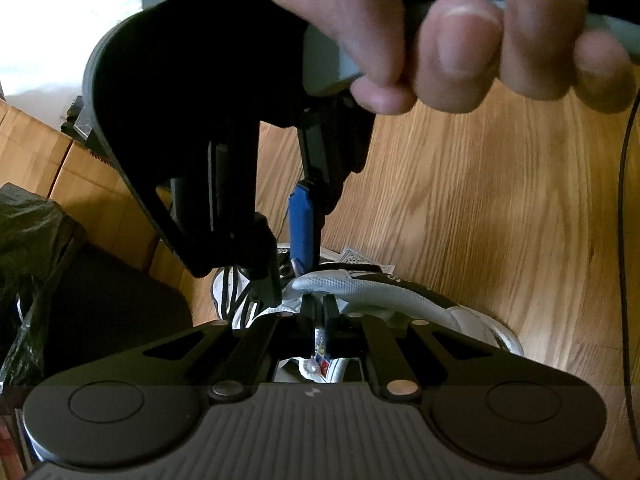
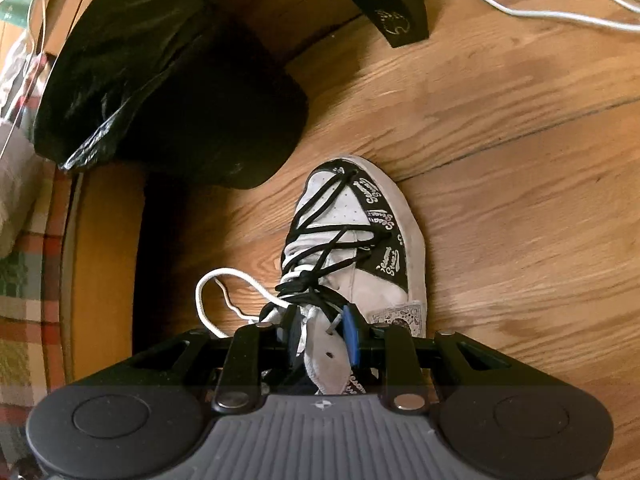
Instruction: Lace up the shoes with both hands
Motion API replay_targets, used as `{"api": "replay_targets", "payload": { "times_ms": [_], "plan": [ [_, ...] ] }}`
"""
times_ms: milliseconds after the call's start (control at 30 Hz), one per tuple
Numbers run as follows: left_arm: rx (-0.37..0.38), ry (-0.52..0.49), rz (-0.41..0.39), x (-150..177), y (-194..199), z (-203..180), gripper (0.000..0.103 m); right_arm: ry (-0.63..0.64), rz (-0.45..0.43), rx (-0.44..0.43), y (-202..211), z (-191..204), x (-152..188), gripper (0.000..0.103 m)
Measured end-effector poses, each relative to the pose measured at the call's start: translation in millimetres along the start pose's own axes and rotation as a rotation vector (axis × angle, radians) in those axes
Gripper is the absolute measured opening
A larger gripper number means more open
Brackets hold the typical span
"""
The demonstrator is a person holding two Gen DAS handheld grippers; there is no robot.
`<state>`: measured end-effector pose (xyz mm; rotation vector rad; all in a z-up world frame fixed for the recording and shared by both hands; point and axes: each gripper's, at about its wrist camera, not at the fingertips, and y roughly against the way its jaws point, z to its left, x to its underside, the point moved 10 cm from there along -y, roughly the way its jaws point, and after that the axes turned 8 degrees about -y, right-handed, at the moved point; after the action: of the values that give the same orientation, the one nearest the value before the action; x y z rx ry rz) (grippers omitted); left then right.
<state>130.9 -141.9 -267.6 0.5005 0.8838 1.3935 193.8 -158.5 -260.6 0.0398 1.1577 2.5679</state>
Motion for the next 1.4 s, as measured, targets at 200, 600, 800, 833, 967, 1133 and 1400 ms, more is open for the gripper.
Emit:
{"api": "replay_targets", "payload": {
  "times_ms": [200,600,800,833,967,1133,1400],
  "plan": [
    [0.001,0.002,-0.003,-2,1,-1,0.005,-0.101,-0.008,-0.036,4,-7,-5,0.019],
    [0.005,0.005,0.001,-4,4,-4,0.005,-0.074,0.005,-0.001,2,-7,-2,0.004],
    [0.003,-0.01,-0.004,2,-1,-1,0.009,-0.045,-0.005,0.009,0,-5,-1,0.004],
    [0.001,-0.011,-0.004,2,-2,0,0.009,-0.036,-0.008,0.012,0,-5,-1,0.004],
    [-0.01,-0.011,0.007,3,2,5,0.018,0.007,-0.015,0.023,1,-1,0,0.004],
    [-0.038,-0.101,0.021,4,15,7,0.029,0.034,-0.015,0.031,0,0,-1,0.004],
    [-0.01,-0.082,0.023,5,38,17,0.03,0.072,-0.024,0.047,3,3,-2,0.003]
  ]
}}
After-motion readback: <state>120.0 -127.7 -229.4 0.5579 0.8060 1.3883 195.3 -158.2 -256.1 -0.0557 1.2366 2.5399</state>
